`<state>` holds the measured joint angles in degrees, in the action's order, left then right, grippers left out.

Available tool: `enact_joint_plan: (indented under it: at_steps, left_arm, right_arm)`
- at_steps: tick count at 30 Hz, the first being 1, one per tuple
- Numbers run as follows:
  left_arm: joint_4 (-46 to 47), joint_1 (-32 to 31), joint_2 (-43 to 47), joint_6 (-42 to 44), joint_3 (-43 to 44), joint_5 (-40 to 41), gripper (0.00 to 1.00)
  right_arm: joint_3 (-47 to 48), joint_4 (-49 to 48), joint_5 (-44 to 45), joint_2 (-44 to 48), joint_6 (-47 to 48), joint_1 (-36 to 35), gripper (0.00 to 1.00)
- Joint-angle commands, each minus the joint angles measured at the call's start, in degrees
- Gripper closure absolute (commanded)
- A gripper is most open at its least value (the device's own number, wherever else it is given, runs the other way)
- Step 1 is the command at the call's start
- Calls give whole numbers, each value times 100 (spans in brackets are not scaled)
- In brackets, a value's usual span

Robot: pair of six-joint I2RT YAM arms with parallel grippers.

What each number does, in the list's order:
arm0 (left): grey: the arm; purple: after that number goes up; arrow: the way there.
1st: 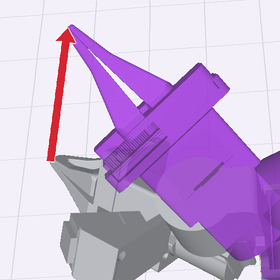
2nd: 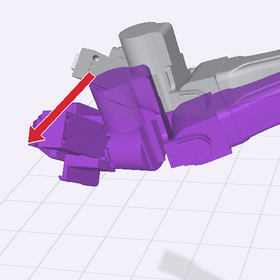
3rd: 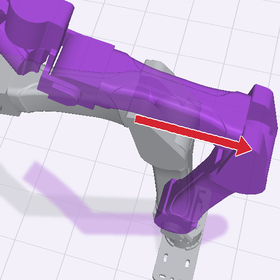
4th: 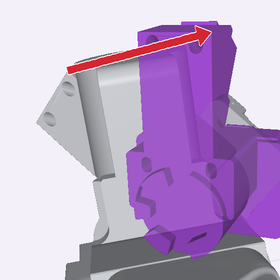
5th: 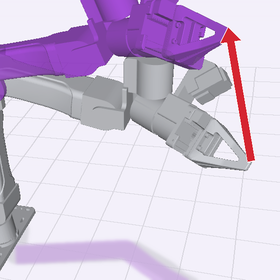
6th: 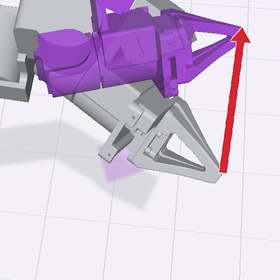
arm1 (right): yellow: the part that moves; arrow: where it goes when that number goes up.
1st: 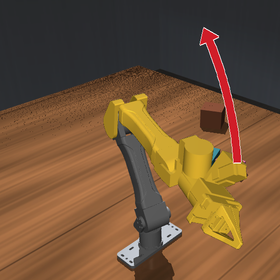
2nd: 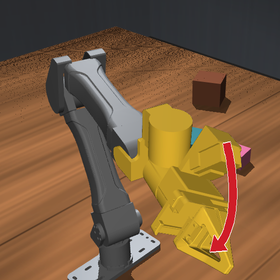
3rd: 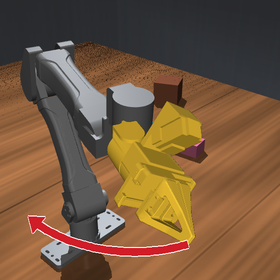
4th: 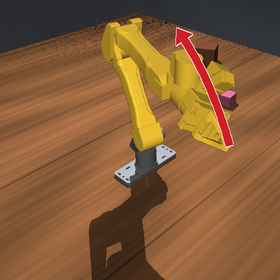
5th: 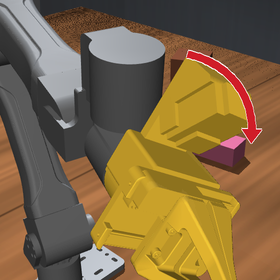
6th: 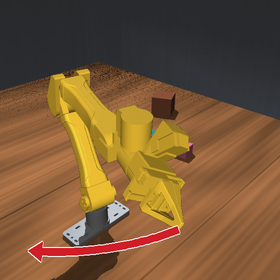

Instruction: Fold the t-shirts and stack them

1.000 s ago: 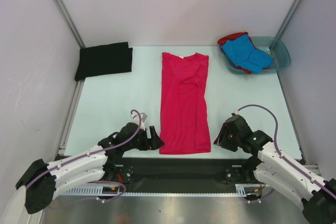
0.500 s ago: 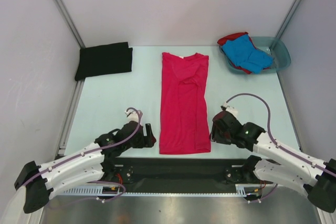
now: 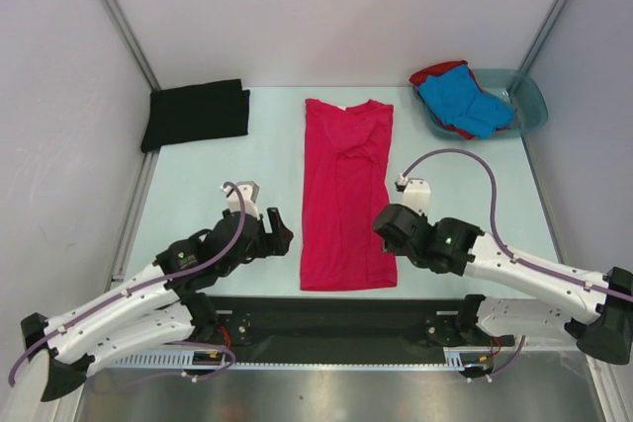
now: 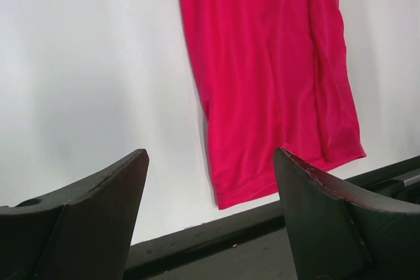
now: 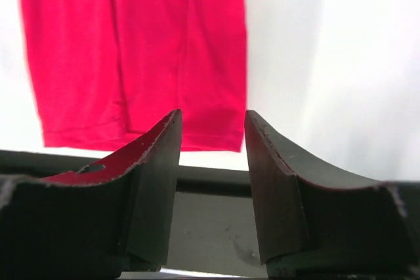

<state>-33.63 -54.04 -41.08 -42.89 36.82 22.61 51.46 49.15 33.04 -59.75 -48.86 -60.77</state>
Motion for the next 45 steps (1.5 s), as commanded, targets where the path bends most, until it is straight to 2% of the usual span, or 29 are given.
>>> enact_joint_plan:
  at_steps: [1, 10, 22, 25, 33, 38, 45]
  left_arm:
    - [-224, -45, 91, 115, 19, 200, 16]
    - [593, -45, 153, -228, -1000, -415, 16]
    - [1138, -45, 144, -500, -1695, -775, 15]
    - [1367, -45, -22, -501, -1774, -959, 14]
    - [2298, -45, -471, -474, -1845, -1514, 15]
    - [2536, -19, -506, -588, -1959, -1716, 14]
    - [2678, -10, -777, -817, -2065, -2172, 12]
  right_arm:
    - [40, 350, 502, -116, -298, -49, 52]
    - [-715, 148, 54, 244, -941, -40, 50]
    - [-1340, -529, -438, 604, -826, 48, 49]
    - [-1568, -625, -692, 805, -809, 258, 48]
    - [-2219, -1522, -2273, 1624, -89, 1795, 48]
    - [-2237, -1706, -2837, 1440, 78, 2122, 48]
    - [-2237, -1584, -3216, 1202, -369, 2114, 50]
